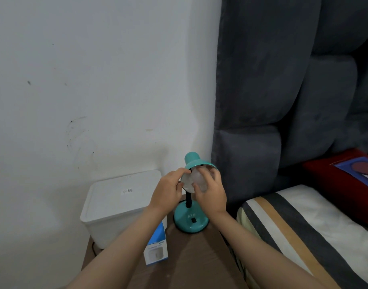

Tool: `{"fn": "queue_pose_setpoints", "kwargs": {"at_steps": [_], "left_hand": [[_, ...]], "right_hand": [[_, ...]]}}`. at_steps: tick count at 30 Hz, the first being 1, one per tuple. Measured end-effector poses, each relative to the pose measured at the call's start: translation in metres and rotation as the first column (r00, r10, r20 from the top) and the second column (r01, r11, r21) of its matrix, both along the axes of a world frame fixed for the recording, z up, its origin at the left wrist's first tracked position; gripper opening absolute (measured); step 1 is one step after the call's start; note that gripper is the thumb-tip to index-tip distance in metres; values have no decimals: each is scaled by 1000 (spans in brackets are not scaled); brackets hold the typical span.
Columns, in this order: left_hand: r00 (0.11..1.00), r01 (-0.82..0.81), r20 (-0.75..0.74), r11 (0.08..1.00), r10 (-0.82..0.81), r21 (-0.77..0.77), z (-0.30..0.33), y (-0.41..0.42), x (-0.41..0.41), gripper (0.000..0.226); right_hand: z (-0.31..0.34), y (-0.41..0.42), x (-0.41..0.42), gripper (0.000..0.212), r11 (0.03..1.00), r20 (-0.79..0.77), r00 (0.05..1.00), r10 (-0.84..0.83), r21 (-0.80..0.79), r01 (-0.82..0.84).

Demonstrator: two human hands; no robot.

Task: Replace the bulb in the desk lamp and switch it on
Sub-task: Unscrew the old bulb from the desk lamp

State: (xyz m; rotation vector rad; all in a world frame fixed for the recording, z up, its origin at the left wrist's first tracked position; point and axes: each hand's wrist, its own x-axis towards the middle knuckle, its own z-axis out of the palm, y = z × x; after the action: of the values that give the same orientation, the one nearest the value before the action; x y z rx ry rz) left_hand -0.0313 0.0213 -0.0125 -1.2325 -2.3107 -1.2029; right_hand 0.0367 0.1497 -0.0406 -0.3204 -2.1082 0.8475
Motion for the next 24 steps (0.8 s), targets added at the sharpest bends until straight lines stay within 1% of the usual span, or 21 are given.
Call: {"fn": "queue_pose_setpoints", "kwargs": {"at_steps": [2, 5, 7, 10, 13, 17, 24], "left_hand": [[1000, -7, 1, 1000, 7, 6, 1, 1, 1, 46], [1000, -5, -2, 1000, 5, -2, 1, 1, 2, 46], [1000, -7, -4, 1000, 7, -1, 1, 1, 3, 45], [1000, -13, -5, 1000, 13, 3, 1, 1, 3, 44], [1000, -18, -6, 1000, 18, 10, 2, 1, 3, 44], [1000, -18, 10, 1000, 18, 2, 2, 1, 1, 46], [999, -21, 24, 1000, 21, -13, 6, 2, 1, 47]], "right_hand": [[-1, 0, 1, 55, 1000, 16, 1000, -15, -13, 15], [-4, -4, 2, 62, 993, -17, 1000, -13, -116, 11], [-4, -6, 2, 57, 984, -49, 999, -12, -178, 3], [-1, -8, 0, 50, 981, -51, 999, 12, -194, -22], [1, -9, -1, 51, 986, -41, 999, 29, -160, -35], [-1, -7, -3, 56, 996, -19, 999, 50, -69, -51], [3, 1, 0, 55, 993, 93, 996, 12, 120, -23]]}}
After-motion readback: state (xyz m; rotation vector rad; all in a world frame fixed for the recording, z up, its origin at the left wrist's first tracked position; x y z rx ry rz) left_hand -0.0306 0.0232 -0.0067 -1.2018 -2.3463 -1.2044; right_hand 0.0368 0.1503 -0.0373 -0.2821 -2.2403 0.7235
